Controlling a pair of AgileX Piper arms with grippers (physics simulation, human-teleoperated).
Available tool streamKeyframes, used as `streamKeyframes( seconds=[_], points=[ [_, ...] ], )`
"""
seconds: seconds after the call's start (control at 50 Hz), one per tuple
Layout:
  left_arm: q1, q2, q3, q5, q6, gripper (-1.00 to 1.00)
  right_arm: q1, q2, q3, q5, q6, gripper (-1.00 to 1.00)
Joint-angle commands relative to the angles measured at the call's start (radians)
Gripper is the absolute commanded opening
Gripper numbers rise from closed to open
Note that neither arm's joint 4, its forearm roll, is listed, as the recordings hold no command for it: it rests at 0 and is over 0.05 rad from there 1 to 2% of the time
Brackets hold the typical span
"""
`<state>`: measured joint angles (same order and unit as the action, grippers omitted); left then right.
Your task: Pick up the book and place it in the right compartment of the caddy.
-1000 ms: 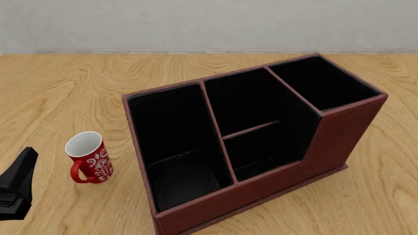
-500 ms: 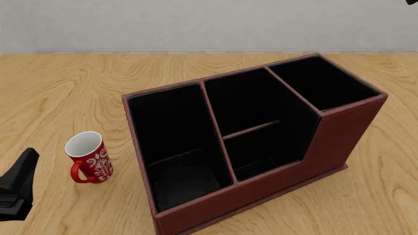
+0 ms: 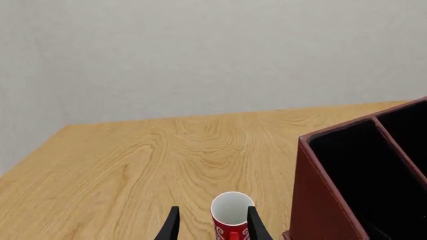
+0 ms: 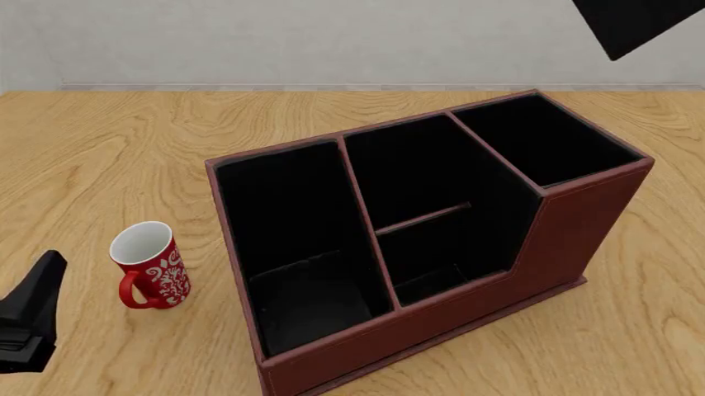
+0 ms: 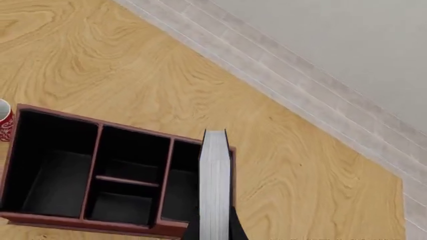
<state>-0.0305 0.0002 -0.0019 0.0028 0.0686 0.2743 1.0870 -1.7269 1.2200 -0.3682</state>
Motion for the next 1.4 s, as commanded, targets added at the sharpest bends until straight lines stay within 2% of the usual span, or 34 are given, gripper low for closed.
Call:
streamKeyframes(
  seconds=[0.02,0.18,0.32,0.5,0.66,0.92,1.4],
  points=[
    [0.001,0.000,-0.001,0.000,-0.003,1.00,0.008,0.039,0.005,0.000,0.032,-1.00],
    [0.003,0.000,0.000,0.000,-0.001,1.00,-0.003,0.068,-0.002,0.000,0.035,-1.00],
    [-0.003,0.000,0.000,0.001,0.002,1.00,0.016,0.115,-0.021,0.000,0.062,-1.00],
    [-0.012,0.000,0.002,0.011,0.012,1.00,-0.029,0.140,0.011,0.000,0.042,-1.00],
    [-0.017,0.000,0.001,0.015,0.011,1.00,-0.015,0.158,0.019,0.000,0.061,-1.00],
    [-0.015,0.000,0.001,0.017,0.016,1.00,-0.049,0.187,0.052,0.000,0.039,-1.00],
    [-0.010,0.000,0.001,0.020,0.016,1.00,-0.040,0.211,0.083,0.000,0.058,-1.00]
  ],
)
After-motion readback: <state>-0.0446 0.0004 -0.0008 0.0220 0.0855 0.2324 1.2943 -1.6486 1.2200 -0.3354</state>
